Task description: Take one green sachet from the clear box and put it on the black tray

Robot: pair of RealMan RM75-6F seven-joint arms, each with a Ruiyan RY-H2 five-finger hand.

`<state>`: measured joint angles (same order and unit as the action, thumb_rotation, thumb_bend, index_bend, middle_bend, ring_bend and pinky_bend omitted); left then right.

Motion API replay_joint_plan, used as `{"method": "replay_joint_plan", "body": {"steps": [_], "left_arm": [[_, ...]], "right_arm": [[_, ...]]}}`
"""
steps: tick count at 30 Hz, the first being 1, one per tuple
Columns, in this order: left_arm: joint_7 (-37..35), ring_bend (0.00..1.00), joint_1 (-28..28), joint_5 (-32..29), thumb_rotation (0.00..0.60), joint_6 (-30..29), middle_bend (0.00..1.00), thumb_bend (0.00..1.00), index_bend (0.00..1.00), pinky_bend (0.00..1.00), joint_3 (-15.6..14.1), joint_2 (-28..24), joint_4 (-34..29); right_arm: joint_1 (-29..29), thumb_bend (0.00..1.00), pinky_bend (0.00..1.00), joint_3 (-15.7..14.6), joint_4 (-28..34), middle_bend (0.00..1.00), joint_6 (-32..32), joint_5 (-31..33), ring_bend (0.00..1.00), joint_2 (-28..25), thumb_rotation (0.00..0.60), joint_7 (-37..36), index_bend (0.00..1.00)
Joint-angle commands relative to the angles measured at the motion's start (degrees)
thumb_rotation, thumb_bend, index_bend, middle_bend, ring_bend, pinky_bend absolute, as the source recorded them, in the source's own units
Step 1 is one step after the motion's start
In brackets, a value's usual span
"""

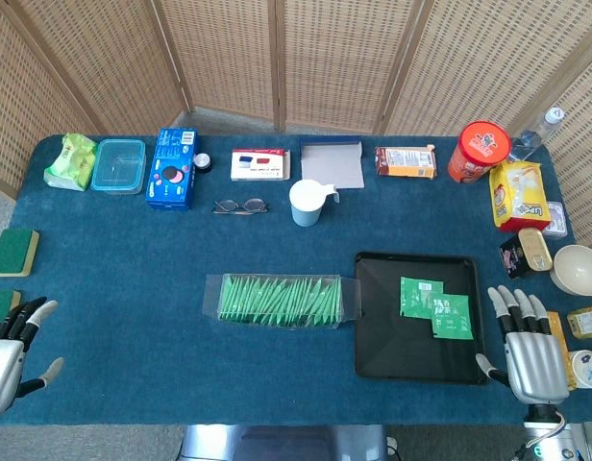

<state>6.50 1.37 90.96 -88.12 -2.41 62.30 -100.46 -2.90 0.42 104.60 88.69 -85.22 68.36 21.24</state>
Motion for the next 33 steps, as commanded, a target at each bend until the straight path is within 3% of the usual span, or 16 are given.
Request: {"method": "replay_joint_plan", "body": {"steps": [1,11,17,27,33], "left_arm": [[0.06,0.11,0.03,0.07,0.600,0.02,0.12,0.24,0.13,0.24,-0.12,0.05,0.02],[-1.08,0.11,0.70,0.17,0.600,-1.54,0.12,0.24,0.13,0.24,0.01,-1.09,0.12],[-2.15,0.11,0.40,0.60,0.600,-1.93,0.12,0.24,0.13,0.24,0.43,-2.35,-0.38],[-3.21,0.11,-0.14,0.63,0.600,-1.90,0.12,0.24,0.13,0.24,0.92,-5.47,-1.78],[-4.07,0.11,-0.29,0.10,0.600,-1.50,0.12,0.24,0.13,0.24,1.02,-5.83,-1.42]], "right_arm": [[0.02,0.19,0.06,0.04,-0.31,0.00,-0.44,0.26,0.00,0.33,0.600,-0.15,0.00],[-0.34,0.19,0.06,0.36,0.82,0.00,-0.50,-2.72,0.00,-0.43,0.600,-2.07,0.00],[-2.75,0.19,0.06,0.41,3.89,0.00,-3.58,-6.03,0.00,-2.58,0.600,-6.35,0.00],[-15.06,0.19,0.06,2.97,12.00,0.00,-18.81,-11.44,0.00,-4.56,0.600,-15.41,0.00],[-23.30,0.19,0.06,6.28,13.16,0.00,-29.34,-7.66,0.00,-1.25,0.600,-16.77,0.00]]}}
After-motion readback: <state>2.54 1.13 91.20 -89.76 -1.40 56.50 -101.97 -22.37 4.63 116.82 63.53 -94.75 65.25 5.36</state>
